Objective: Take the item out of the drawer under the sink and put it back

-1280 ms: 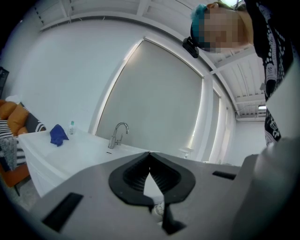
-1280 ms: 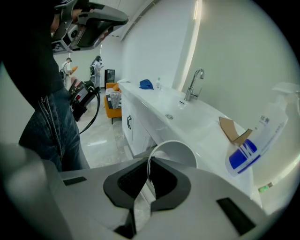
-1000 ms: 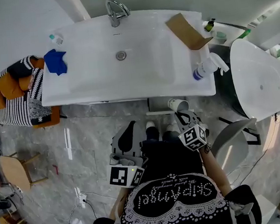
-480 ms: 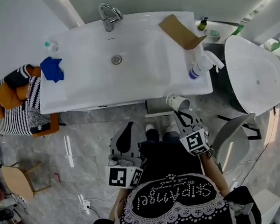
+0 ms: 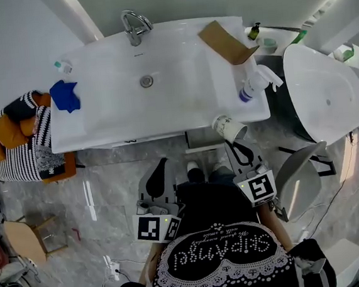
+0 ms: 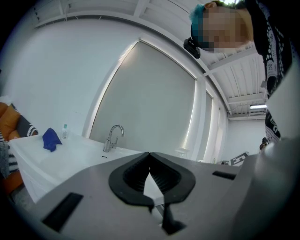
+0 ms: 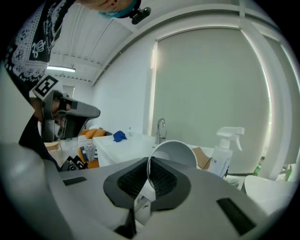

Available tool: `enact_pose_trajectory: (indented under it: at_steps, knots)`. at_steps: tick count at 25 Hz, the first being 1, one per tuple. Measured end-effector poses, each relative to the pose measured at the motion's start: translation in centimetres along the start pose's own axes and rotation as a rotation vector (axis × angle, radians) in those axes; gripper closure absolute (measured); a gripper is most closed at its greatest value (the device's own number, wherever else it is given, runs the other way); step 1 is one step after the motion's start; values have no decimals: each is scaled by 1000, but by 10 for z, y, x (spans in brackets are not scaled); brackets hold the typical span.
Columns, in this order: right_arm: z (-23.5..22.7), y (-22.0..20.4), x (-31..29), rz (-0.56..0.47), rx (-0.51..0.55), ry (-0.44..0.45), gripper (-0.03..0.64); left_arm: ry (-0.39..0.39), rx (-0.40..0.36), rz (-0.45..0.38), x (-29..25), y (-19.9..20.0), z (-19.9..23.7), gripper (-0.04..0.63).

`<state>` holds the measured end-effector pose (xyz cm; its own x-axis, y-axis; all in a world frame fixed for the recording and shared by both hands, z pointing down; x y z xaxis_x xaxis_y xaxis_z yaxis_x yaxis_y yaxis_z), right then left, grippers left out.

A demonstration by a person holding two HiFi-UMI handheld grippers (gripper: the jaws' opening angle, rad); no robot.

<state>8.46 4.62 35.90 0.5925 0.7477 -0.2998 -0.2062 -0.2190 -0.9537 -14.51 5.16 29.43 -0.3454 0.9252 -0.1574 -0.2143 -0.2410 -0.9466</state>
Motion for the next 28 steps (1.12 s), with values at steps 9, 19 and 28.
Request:
enact_pose_trajectory:
  at_steps: [9, 19, 28]
  knots:
    - [-9, 37, 22, -169, -88, -55, 591, -19, -53, -28, -2, 7, -4, 591]
    - [-15, 39, 38, -209, -86, -85, 591, -121, -185, -88, -16, 31, -13, 591]
    - [-13, 40, 57, -212, -126, -113, 591, -167, -191, -100, -14, 42, -27, 591]
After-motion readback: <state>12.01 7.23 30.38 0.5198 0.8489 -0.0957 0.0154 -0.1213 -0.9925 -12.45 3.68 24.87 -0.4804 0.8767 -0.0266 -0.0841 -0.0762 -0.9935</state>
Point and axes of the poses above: the fingertips, and each gripper's own axes: x backward along the fingers, z to its left, y out of its top, the point moved 7 cm from there along x, backward along the fingers, and after that the axes turned 9 degrees about y, right-handed, at the moved point
